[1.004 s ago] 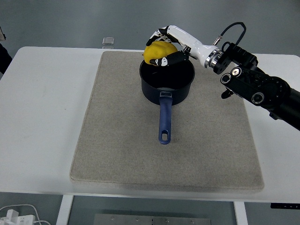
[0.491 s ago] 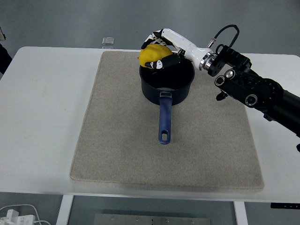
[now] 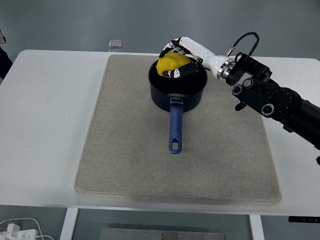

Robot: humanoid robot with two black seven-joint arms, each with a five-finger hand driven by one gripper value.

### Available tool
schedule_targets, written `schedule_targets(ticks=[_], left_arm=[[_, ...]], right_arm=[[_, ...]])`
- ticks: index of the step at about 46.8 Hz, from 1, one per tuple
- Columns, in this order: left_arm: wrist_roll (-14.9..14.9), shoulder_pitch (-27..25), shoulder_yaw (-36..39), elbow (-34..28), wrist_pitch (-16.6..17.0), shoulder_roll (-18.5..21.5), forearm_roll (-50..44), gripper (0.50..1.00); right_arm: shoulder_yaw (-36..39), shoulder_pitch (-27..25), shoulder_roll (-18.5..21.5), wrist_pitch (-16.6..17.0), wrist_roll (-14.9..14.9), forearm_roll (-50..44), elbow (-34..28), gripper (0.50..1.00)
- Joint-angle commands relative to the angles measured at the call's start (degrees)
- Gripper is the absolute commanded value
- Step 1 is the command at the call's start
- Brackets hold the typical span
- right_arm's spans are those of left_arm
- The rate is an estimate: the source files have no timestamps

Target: Put the potato in the blue pot

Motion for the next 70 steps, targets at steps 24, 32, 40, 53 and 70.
schedule_targets(ticks=[24,32,40,53,70], left_arm=[[0.0,0.0,0.0,0.1,0.0,0.0,0.0,0.999],[0.0,0.0,0.0,0.1,0.0,0.0,0.0,0.999],[0.0,0.0,0.0,0.1,0.0,0.0,0.0,0.999],[0.0,0.0,0.0,0.1,0.0,0.0,0.0,0.999],[0.0,0.0,0.0,0.2,0.0,0.0,0.0,0.999]], right_arm=[[-0.2,-1.9,0.0,-1.1,0.2,-0.1,-0.1,0.5],[-0.2,-1.9,0.0,-1.1,0.2,-0.1,-0.1,0.5],[-0.2,-1.9,0.0,-1.1,0.2,0.0,-0.1,0.5],[0.0,-2.0,0.1,-1.2,0.2,0.1,-0.1,0.5],[0.8,-2.1,0.1,-1.1,0.0,0.8,-0.2,0.889]])
